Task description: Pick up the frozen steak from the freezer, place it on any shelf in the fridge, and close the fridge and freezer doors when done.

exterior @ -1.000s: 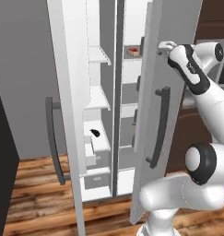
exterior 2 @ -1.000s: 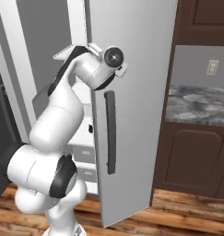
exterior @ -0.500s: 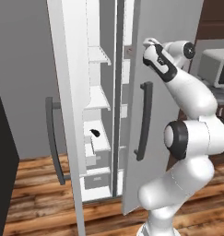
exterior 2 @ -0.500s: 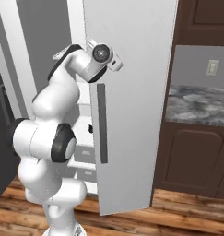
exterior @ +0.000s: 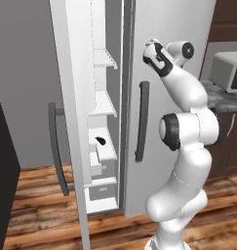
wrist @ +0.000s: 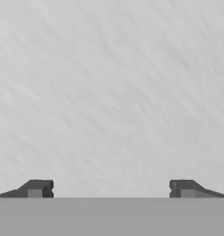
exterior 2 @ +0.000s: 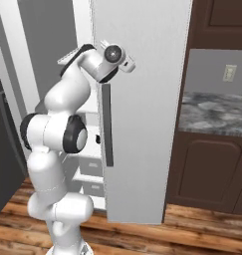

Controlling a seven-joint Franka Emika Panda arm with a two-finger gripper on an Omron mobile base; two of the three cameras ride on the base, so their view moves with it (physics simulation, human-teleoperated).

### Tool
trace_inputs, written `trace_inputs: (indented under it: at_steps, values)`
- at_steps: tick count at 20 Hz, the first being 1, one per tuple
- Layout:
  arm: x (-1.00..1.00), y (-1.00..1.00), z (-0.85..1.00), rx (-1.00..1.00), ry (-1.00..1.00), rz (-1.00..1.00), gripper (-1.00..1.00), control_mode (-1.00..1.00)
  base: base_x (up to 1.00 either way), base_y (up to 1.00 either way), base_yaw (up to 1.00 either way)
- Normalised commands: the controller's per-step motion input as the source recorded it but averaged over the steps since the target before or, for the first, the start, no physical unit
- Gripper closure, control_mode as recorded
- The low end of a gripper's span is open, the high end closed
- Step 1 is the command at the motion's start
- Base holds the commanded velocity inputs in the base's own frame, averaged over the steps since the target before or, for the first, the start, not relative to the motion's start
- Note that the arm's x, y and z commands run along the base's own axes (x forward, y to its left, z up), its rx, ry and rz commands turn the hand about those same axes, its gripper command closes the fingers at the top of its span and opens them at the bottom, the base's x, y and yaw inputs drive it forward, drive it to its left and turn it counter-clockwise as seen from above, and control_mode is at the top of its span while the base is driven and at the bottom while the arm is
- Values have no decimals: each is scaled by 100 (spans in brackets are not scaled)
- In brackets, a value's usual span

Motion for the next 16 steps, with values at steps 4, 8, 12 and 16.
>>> trace_inputs:
  at_steps: [4, 8, 12, 16]
  values:
    - [67, 7, -1, 0, 4, -9, -100, -100, 0, 0, 0]
    - [66, 6, 0, 0, 0, -11, -100, -100, 0, 0, 0]
    - [59, 5, 0, 0, 0, -12, -100, -100, 0, 0, 0]
    - [16, 7, 0, 0, 0, -11, -100, -100, 0, 0, 0]
